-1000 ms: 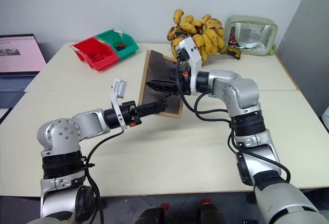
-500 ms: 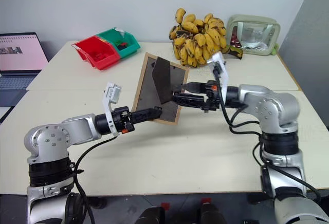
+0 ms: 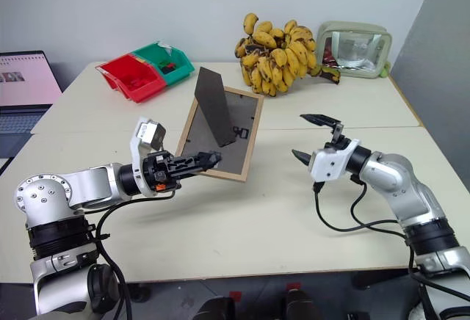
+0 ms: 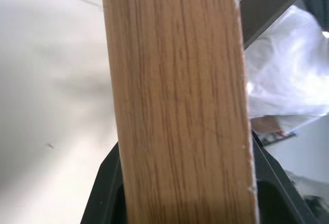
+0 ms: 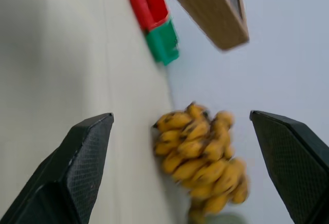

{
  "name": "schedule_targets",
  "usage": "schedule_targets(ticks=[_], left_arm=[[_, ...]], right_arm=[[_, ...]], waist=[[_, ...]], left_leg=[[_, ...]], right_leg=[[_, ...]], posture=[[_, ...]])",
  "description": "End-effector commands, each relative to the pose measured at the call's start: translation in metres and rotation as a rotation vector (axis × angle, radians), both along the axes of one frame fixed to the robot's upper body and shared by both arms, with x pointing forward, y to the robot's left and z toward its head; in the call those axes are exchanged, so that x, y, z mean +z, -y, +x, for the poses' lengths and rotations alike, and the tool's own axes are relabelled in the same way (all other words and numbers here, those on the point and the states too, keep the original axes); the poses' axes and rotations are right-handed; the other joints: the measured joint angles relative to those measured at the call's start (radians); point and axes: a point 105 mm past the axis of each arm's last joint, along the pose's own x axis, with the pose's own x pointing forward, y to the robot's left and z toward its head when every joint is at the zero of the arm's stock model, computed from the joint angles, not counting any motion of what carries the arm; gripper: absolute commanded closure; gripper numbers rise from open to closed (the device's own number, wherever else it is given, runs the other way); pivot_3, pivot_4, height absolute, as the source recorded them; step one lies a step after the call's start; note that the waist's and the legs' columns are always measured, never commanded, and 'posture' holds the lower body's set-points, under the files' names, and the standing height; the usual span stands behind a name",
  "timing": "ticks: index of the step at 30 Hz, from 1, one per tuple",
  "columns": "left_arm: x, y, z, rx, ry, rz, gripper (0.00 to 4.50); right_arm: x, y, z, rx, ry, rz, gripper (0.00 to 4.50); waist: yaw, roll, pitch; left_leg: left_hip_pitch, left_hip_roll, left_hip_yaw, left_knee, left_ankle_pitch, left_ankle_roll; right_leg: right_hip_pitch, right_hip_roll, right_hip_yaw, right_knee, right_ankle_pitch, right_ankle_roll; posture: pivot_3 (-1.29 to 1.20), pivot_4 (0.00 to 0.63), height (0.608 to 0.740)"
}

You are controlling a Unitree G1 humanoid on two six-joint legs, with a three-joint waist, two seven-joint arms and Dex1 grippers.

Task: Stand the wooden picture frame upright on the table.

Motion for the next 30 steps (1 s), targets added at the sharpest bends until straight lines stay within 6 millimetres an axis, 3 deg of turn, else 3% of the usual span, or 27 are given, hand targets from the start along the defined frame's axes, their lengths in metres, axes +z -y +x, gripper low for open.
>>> schedule_targets(ticks=[1,12,15,25,30], left_arm=[[0.006,0.009,-0.017,-0.071,-0.009,-0.051,3.09],[-0.005,0.026,-0.035,-0.116,-0.028,-0.053,3.09],[-0.008,0.026,-0.036,-0.110,-0.036,-0.048,3.09],[-0.016,0.028,-0.043,-0.097,-0.046,-0.017,3.09],[-0.015,0.027,-0.045,-0.109,-0.041,-0.023,3.09]], right_arm=[[0.015,-0.017,-0.001,0.096,0.172,0.018,0.01],[0.008,-0.051,-0.003,0.260,0.263,-0.019,0.01],[0.009,-0.054,-0.007,0.297,0.259,-0.011,0.46],[0.012,-0.050,-0.016,0.312,0.275,0.046,3.00],[0.015,-0.049,-0.019,0.318,0.285,0.063,3.05]], waist=[[0.000,0.000,0.000],[0.020,0.000,0.000],[0.020,0.000,0.000],[0.019,0.000,0.000],[0.019,-0.001,0.000]], left_leg=[[0.000,0.001,0.000,0.000,0.000,0.000],[0.000,-0.001,-0.002,0.001,0.001,0.000],[0.000,-0.001,-0.001,0.001,0.001,0.000],[0.000,-0.001,-0.001,0.001,0.001,0.000],[0.000,-0.001,-0.001,0.001,0.001,0.001]], right_leg=[[0.000,0.000,0.001,0.000,0.000,0.000],[0.000,-0.001,0.000,0.001,0.000,-0.001],[0.000,-0.001,0.000,0.001,0.000,-0.001],[0.000,-0.001,0.000,0.003,0.000,-0.001],[0.000,-0.001,0.000,0.004,0.000,-0.001]], posture=[[0.00,0.150,0.740],[0.00,0.150,0.740],[0.00,0.150,0.740],[0.00,0.150,0.740],[0.00,0.150,0.740]])
